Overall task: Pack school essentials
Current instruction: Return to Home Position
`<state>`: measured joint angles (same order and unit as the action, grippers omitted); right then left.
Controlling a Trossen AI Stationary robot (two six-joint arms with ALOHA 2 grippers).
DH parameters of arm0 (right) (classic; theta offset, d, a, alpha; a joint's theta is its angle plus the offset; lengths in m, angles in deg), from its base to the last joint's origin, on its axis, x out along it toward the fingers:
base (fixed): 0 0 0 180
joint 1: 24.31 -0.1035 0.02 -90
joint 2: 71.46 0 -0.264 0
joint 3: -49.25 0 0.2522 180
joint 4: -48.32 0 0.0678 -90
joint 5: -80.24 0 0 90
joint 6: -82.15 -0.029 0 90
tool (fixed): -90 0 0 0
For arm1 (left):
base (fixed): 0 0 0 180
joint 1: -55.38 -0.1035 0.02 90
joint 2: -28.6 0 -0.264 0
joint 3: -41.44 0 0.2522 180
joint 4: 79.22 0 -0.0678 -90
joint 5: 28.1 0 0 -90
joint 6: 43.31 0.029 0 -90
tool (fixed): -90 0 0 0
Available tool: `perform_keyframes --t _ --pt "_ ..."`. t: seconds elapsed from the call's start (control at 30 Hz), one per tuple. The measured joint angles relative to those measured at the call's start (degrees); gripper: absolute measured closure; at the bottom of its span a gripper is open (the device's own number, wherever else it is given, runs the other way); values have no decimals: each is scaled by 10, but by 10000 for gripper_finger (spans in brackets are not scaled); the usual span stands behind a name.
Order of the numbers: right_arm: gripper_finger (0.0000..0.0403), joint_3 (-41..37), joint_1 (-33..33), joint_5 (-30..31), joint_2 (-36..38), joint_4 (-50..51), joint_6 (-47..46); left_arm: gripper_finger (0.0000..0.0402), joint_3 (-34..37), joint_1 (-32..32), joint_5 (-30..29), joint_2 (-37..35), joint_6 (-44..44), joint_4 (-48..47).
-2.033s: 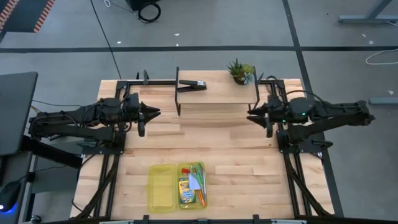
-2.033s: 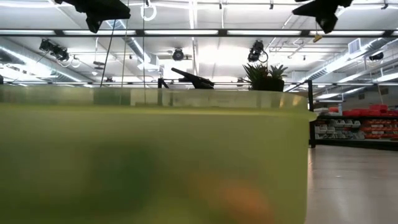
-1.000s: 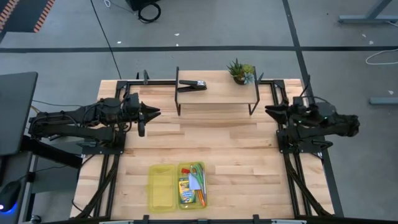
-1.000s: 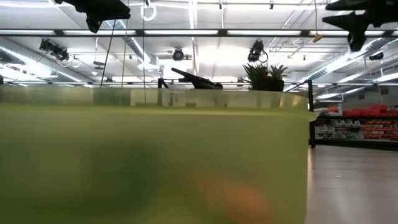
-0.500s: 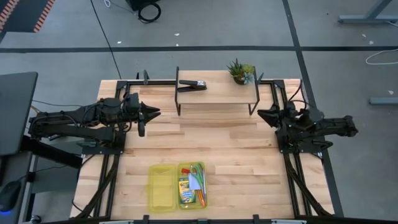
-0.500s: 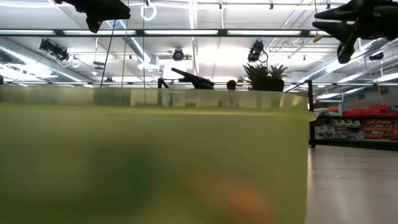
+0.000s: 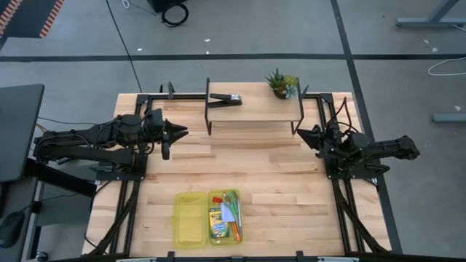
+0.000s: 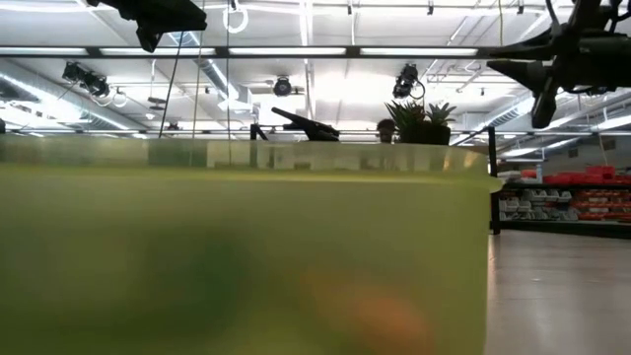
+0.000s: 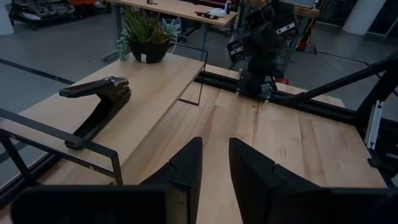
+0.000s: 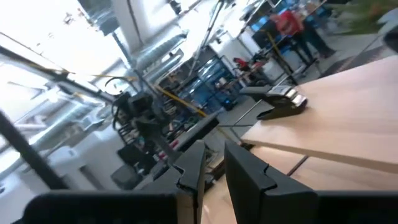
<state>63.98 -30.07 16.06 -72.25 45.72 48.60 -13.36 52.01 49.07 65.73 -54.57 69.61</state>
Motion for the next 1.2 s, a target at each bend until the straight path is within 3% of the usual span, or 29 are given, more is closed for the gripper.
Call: perform_keyframes --t 0.23,0.5,1.2 --pt "336 1 0 7 0 1 1 321 0 0 0 0 -1 0" --pt "336 1 0 -67 0 24 1 314 0 0 0 0 -1 0" --pt "336 2 0 -66 0 35 69 313 0 0 0 0 0 0"
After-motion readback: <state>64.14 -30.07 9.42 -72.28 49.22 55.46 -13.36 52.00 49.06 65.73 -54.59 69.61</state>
